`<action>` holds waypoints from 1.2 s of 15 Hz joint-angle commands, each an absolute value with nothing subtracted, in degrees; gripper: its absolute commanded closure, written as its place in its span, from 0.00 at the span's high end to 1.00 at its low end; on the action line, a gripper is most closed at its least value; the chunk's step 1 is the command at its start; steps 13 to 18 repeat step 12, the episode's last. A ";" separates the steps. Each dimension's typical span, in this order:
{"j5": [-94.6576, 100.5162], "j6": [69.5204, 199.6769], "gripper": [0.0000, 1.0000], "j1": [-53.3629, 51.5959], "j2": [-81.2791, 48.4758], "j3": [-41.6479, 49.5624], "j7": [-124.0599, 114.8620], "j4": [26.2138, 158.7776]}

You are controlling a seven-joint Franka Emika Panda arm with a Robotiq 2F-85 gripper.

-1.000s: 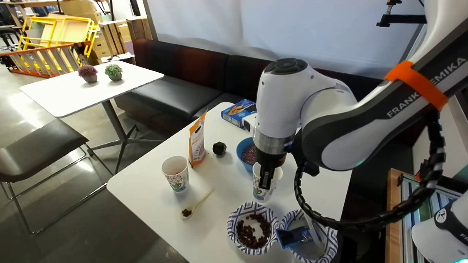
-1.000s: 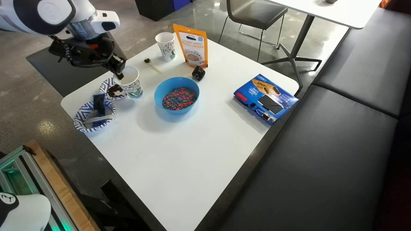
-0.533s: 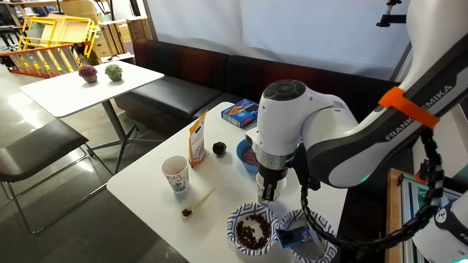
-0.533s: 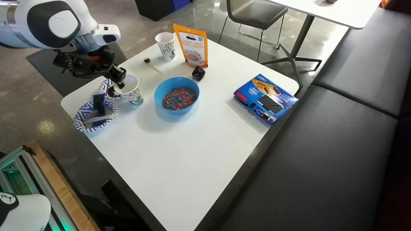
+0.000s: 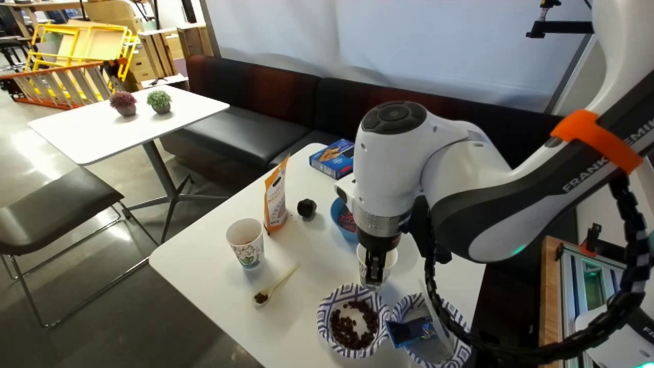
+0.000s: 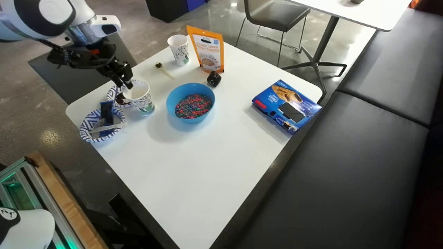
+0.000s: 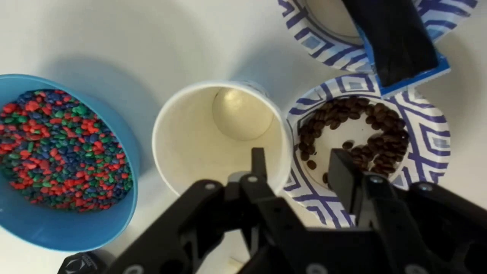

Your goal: Pour the contents from the right cup to the left cup

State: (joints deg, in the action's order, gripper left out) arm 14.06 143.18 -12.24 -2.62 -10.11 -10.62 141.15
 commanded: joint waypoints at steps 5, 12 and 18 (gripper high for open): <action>7.26 123.56 1.00 -11.08 10.35 -9.60 -5.11 132.97; -1.36 124.94 1.00 -10.36 12.46 -7.24 3.95 130.33; -1.36 124.94 1.00 -10.36 12.46 -7.24 3.95 130.33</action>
